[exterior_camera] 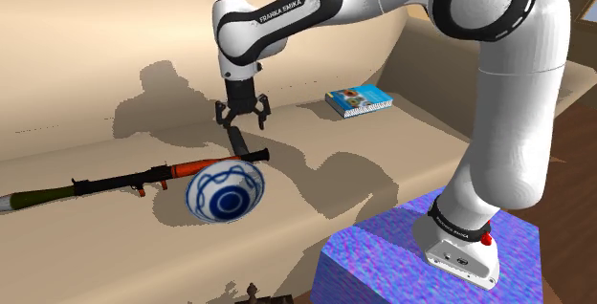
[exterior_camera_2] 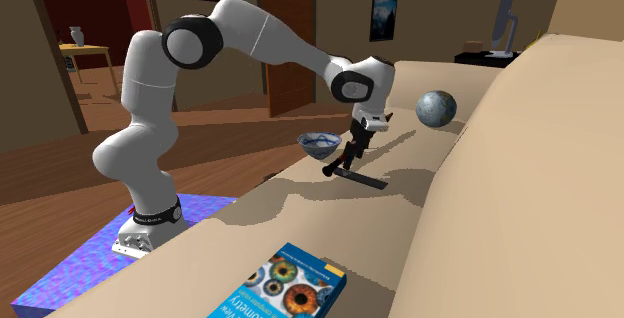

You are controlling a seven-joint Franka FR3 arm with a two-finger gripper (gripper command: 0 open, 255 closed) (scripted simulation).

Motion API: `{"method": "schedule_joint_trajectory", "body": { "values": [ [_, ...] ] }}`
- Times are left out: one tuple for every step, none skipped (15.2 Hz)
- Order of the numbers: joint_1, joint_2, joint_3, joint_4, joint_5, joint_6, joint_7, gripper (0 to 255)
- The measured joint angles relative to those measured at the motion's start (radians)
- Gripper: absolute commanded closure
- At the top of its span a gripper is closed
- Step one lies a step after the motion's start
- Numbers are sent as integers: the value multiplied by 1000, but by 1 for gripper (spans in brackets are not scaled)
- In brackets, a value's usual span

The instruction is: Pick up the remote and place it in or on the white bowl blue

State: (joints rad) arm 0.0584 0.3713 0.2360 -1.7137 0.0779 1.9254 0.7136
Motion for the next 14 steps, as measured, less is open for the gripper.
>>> {"method": "schedule_joint_trajectory", "body": {
  "values": [
    [8,50,-2,53,-4,-4,19,0],
    [12,81,-5,86,-5,-10,29,0],
    [15,95,-5,95,-5,-5,35,0],
    [18,105,-5,93,-6,7,39,0],
    [19,108,-5,84,-5,19,40,0],
    [20,112,-6,78,-6,29,40,0],
    [20,116,-6,70,-6,40,39,0],
    [21,121,-6,63,-6,52,39,0],
    [24,130,-6,60,-8,65,41,0],
    [25,129,-5,48,-7,76,42,0],
    [25,130,-5,44,-7,81,42,0],
    [26,131,-5,43,-7,83,42,0],
    [26,132,-5,43,-7,84,43,0],
    [26,132,-5,42,-7,85,43,0]
  ]
}}
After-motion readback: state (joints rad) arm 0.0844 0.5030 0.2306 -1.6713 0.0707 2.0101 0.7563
